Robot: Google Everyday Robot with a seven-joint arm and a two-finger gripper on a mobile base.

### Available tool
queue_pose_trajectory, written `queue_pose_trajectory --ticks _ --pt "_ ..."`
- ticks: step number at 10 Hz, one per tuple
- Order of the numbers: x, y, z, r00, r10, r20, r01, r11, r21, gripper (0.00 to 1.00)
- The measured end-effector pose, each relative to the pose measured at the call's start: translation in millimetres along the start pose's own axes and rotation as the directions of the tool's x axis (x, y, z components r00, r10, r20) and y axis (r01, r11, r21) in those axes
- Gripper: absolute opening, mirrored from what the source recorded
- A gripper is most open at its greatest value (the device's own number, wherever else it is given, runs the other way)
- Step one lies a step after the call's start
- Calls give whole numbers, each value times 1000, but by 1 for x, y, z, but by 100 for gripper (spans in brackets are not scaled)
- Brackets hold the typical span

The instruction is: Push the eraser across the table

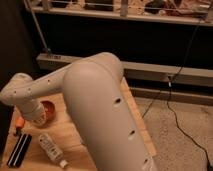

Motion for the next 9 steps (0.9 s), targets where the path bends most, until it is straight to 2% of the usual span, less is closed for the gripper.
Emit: queue_pose_trajectory --ticks 2,5,9 --pt "15 16 21 996 -65 -56 64 998 -11 0" --pt "27 32 37 987 -129 -96 126 991 -36 0" --pt "17 57 43 975 -208 -80 201 975 -93 0"
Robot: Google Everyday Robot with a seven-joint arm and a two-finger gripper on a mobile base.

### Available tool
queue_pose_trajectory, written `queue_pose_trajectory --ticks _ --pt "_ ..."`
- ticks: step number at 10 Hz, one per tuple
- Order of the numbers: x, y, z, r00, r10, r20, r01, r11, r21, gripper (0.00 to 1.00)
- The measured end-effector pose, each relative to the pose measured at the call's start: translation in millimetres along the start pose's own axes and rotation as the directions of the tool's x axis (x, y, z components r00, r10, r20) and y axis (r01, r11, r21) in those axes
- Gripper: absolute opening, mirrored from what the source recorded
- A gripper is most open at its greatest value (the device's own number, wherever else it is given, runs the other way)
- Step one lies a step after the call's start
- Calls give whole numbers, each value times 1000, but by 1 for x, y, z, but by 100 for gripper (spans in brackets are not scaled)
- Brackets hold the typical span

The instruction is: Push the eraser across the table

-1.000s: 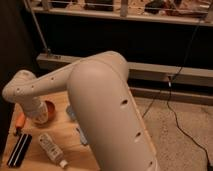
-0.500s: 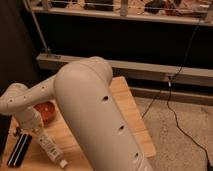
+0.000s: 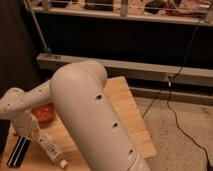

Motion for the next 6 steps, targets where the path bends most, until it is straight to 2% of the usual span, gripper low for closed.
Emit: queue_pose_trajectory --ticks 3,6 --pt "-8 13 9 999 -41 -13 41 999 -22 0" --pt "-27 12 20 998 -57 -5 57 998 -7 0"
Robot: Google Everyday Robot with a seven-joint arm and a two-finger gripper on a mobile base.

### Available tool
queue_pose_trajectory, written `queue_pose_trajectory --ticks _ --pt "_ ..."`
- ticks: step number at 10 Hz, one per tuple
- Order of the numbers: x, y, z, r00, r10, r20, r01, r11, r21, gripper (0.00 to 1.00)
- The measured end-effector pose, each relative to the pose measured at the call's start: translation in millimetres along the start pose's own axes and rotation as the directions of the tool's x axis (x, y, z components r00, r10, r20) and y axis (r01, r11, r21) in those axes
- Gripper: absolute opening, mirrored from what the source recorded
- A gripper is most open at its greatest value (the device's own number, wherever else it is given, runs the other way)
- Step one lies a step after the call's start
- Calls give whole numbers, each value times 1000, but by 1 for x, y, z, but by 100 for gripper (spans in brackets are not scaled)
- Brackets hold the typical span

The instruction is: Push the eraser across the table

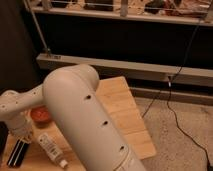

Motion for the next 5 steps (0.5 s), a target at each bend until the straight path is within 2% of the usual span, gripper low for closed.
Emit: queue_pose_trajectory --ticks 3,5 --pt "-29 -15 -1 999 -12 49 9 998 60 0" --pt "-52 -30 -11 995 -10 100 -1 994 111 0"
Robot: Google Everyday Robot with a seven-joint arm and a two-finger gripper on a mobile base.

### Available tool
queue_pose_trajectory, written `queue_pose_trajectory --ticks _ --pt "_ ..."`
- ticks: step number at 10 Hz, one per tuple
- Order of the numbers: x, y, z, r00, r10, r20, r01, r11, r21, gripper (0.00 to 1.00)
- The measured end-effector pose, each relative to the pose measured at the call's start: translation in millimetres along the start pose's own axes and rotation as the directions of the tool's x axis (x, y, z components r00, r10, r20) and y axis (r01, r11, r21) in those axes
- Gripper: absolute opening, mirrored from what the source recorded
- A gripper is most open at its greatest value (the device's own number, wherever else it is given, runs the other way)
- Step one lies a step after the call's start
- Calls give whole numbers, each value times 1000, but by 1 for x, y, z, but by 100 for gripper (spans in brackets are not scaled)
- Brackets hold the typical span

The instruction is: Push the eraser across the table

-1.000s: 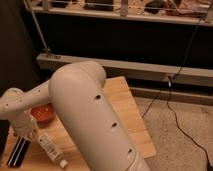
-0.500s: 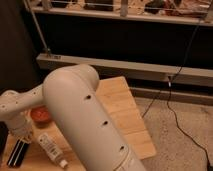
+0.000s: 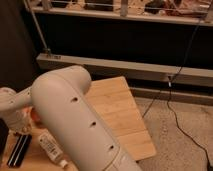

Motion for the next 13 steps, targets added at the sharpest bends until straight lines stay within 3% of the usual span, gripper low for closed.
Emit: queue_pose_trajectory --ticks 8,11,13 --pt "-24 -14 16 999 -24 35 24 1000 18 0" --pt "-25 -11 25 998 -63 13 63 998 15 0" --pt "-16 -3 32 993 -119 -23 119 993 10 0"
